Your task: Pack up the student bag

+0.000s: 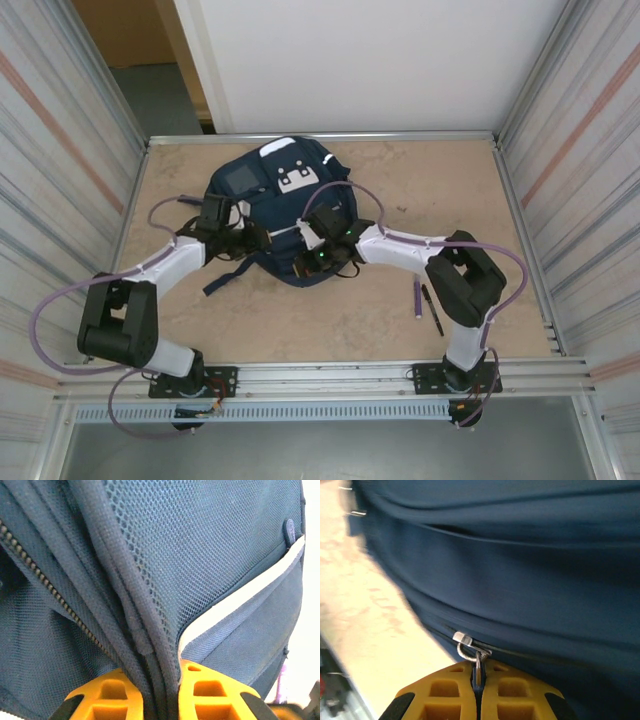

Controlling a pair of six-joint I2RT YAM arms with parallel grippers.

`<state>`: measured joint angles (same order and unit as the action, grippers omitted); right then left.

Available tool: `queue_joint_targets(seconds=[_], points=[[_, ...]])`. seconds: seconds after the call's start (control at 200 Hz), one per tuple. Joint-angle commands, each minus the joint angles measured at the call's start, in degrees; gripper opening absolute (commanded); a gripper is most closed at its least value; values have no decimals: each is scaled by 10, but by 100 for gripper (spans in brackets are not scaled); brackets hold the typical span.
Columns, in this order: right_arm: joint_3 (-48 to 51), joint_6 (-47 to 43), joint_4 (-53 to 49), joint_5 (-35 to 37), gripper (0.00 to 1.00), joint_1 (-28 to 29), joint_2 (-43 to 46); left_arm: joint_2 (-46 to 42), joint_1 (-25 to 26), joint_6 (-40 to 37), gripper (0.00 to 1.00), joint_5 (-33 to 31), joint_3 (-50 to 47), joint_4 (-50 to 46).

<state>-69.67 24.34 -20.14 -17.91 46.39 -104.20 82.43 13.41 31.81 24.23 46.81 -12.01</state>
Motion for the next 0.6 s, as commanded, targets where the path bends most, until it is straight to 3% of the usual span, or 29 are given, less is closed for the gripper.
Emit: queue_joint_targets(seconds=[0.0,0.14,0.236,0.356,0.496,0.596], points=[[-2,-47,-122,124,0,-54,32,-47,-13,-127,0,-87,36,-85],[-4,-45,-165,142,0,-119,29,-53,-27,-211,0,-117,55,-87],[-8,-59,-159,135,0,-125,32,-21,-66,-200,6,-100,98,-113],[-21,-61,-140,74,0,-94,35,17,-111,-122,14,-102,158,-130],[-33,6,-85,-38,0,-39,22,68,-127,-113,23,-97,212,-108],[-55,25,-57,-43,0,7,0,121,-133,-102,27,-73,248,-119]])
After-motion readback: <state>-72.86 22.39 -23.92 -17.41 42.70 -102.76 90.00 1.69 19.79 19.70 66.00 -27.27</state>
